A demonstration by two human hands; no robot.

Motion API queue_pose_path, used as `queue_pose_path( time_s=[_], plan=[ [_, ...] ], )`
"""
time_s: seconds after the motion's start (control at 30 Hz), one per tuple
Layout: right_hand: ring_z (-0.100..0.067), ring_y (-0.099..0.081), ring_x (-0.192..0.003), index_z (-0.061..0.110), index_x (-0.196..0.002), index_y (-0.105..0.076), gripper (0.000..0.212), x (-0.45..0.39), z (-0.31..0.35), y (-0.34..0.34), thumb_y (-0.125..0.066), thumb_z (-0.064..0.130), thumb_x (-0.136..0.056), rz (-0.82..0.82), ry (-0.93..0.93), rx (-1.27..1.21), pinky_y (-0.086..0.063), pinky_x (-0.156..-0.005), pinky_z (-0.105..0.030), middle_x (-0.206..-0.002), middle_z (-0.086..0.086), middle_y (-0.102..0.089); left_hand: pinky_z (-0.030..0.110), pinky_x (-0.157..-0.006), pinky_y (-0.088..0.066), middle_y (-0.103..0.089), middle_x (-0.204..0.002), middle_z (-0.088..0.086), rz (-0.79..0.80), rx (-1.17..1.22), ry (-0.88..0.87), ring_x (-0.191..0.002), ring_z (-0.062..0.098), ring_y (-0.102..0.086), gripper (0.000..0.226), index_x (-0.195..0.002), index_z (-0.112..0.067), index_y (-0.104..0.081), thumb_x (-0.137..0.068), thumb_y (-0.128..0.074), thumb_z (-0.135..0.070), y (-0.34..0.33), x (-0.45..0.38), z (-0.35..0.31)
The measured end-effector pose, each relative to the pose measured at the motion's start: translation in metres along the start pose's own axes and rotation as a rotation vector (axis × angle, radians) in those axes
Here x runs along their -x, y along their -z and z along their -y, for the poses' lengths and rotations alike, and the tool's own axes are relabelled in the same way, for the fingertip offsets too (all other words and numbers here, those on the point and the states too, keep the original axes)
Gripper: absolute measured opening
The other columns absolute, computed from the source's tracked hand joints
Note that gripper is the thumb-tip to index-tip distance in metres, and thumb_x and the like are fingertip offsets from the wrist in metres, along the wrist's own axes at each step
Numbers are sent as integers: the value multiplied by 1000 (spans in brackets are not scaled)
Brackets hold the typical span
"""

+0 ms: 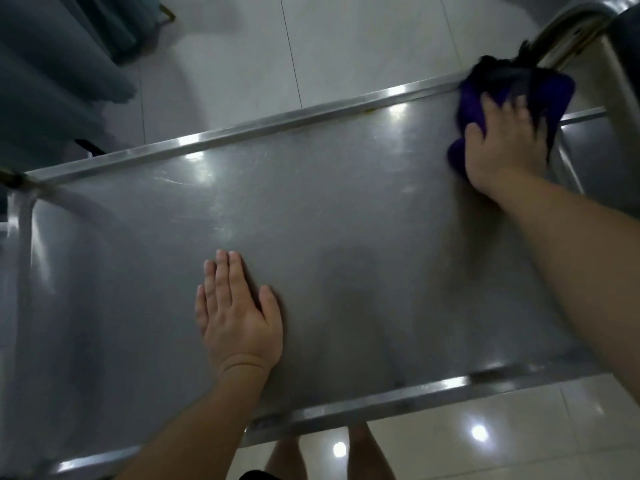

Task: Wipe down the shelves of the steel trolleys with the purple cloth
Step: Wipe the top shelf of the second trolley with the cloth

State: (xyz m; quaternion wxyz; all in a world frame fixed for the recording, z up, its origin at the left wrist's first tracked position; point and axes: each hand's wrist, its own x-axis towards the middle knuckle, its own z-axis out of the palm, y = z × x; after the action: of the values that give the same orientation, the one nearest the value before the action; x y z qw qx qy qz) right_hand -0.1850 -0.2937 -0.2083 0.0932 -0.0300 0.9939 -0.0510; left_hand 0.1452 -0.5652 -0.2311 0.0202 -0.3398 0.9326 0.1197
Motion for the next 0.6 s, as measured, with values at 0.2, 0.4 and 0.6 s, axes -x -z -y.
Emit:
queue_pose_path(
  time_s=[0.2, 0.4, 0.6],
  plan=[
    [-27, -5, -159, 22, -165, -19, 64, 25, 98, -22, -25, 46, -106, -29, -180, -64, -2, -126, -58, -171, -7, -19, 43, -132, -3, -17, -176, 5, 5, 9, -4, -164, 20, -7, 75, -168, -13, -23, -102, -29, -48, 2, -1, -1],
    [-22, -7, -159, 27, -163, -25, 64, 81, 237, -55, -27, 49, -103, 54, 434, -23, 1, -127, -52, -172, 0, -17, 42, -132, -5, -20, -176, 3, -14, 30, 11, -163, 19, -10, 79, -167, -13, -27, -99, -29, -52, 0, -3, 2],
    [-14, 3, -159, 35, -164, -16, 61, 71, 284, -57, -16, 54, -106, 202, 947, 46, 5, -127, -49, -173, 9, -8, 39, -132, -1, -16, -177, 0, -12, 7, 5, -164, 15, -5, 77, -168, -16, -24, -101, -29, -55, -6, -4, 5]
  ],
)
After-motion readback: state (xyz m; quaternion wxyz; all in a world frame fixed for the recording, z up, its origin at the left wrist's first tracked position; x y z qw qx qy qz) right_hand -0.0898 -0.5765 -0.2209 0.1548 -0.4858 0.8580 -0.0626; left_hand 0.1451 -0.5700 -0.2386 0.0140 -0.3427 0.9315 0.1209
